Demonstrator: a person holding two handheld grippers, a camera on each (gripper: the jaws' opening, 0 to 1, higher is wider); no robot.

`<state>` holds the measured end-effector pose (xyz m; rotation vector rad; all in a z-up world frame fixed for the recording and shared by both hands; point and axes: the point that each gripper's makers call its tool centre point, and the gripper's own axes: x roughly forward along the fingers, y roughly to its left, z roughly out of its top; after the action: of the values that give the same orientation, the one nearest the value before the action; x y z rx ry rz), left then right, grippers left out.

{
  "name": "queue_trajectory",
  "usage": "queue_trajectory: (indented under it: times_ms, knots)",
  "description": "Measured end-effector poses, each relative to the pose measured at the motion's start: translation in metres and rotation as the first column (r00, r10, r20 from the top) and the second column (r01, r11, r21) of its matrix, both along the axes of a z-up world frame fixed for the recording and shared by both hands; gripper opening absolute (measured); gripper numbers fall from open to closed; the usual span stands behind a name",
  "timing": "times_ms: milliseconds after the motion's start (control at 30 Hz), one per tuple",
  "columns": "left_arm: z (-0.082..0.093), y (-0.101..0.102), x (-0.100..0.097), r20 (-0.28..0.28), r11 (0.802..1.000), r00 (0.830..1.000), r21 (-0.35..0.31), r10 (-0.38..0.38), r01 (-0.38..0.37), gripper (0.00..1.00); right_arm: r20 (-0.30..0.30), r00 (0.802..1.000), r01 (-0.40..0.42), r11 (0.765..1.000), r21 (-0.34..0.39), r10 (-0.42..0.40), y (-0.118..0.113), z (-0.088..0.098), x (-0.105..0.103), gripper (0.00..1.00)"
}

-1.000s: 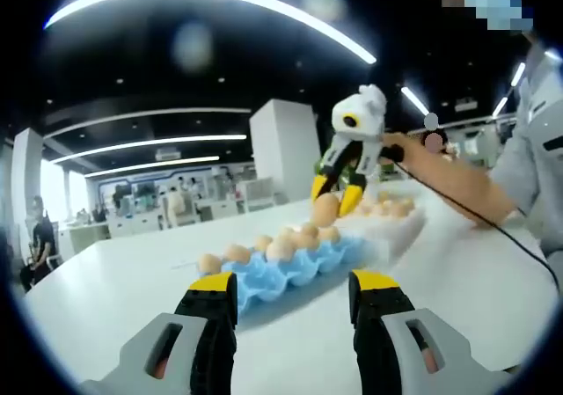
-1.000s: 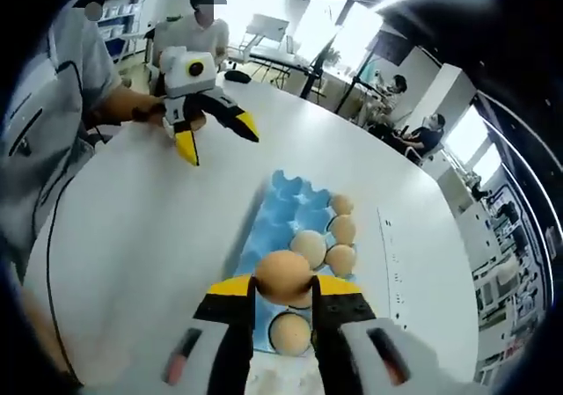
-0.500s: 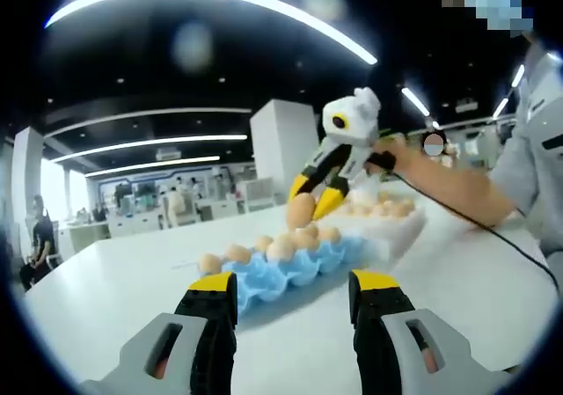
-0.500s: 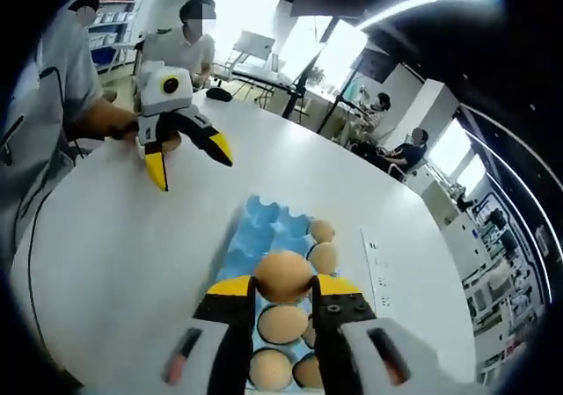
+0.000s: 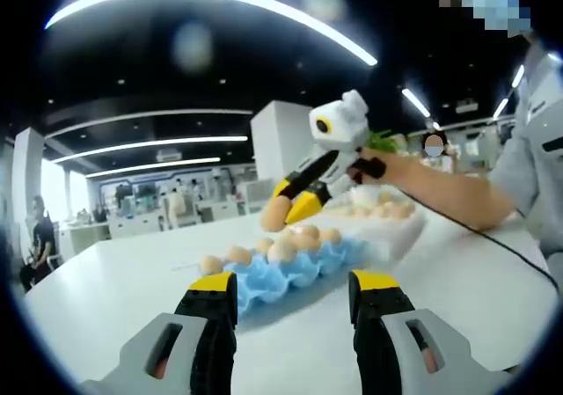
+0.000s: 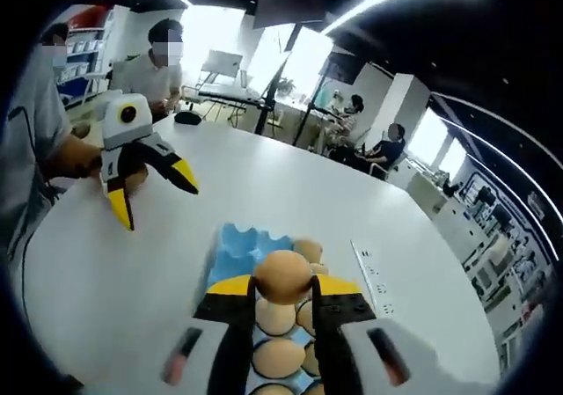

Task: Pick up the eggs on the table and place them into the egg tray on the table

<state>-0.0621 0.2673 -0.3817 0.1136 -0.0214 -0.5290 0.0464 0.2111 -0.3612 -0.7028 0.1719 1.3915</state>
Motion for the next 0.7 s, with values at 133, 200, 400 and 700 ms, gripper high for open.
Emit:
queue_trajectory:
  times_ms: [133, 200, 400, 700]
  knots:
    - [0.0, 0.0, 0.0, 0.0, 1.0, 1.0, 0.001, 0.0, 0.0, 0.51, -0.023, 0.999, 0.027, 0.999, 0.035, -0.026, 0.007, 0.002, 0.001, 0.26]
    - [0.0, 0.0, 0.0, 0.0, 1.0, 1.0, 0.0, 0.0, 0.0, 0.51, -0.043, 0.998, 0.048, 0.997, 0.054, -0.046, 0.013, 0.002, 0.002, 0.26]
    - [0.001, 0.0, 0.0, 0.002, 1.0, 1.0, 0.0, 0.001, -0.001, 0.51, -0.055, 0.995, 0.085, 0.995, 0.053, -0.082, 0.021, -0.009, 0.007, 0.26]
    - [0.001, 0.0, -0.001, 0.005, 1.0, 1.0, 0.003, 0.004, -0.004, 0.51, -0.055, 0.994, 0.097, 0.994, 0.059, -0.093, 0.027, -0.017, 0.008, 0.26]
